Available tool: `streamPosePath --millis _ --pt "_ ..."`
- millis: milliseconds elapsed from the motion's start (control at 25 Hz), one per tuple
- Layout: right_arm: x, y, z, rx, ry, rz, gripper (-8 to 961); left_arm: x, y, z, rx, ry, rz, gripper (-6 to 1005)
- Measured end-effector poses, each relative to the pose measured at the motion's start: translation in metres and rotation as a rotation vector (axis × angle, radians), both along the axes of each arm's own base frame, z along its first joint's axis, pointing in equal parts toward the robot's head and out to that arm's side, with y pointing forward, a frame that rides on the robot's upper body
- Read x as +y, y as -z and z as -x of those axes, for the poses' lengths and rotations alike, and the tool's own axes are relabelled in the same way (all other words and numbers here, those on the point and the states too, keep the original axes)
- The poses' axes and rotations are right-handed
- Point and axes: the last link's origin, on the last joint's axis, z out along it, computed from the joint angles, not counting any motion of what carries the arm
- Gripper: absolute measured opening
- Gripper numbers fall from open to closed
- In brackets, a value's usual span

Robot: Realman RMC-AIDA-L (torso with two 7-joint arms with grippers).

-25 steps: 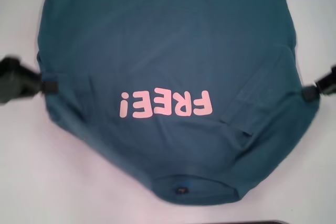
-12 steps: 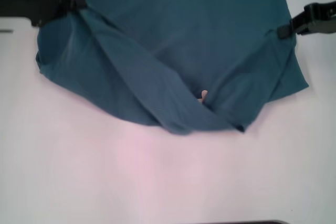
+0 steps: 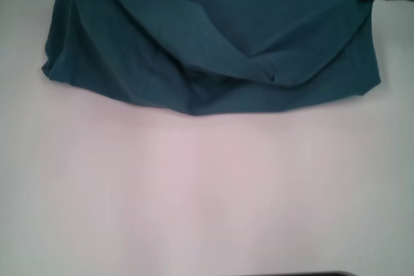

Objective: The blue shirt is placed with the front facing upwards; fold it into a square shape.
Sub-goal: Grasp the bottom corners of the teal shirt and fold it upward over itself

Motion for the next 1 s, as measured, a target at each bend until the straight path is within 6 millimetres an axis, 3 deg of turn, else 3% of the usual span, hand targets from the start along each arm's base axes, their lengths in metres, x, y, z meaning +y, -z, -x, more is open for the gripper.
streamPosePath --millis 320,640,1000 --pt "0.021 0.008 0.004 -0.053 -0.079 -0.136 76 0.007 0.022 0.0 0.042 -0.035 -0.037 16" --pt "0.034 0.018 0.006 -0.15 -0.107 -0.182 84 0.013 0.024 -0.002 0.051 -0.049 -0.078 20" --pt "0.054 0.044 0.025 -0.257 -0.216 -0.202 92 0.018 0.03 -0.008 0.072 -0.045 -0.094 26"
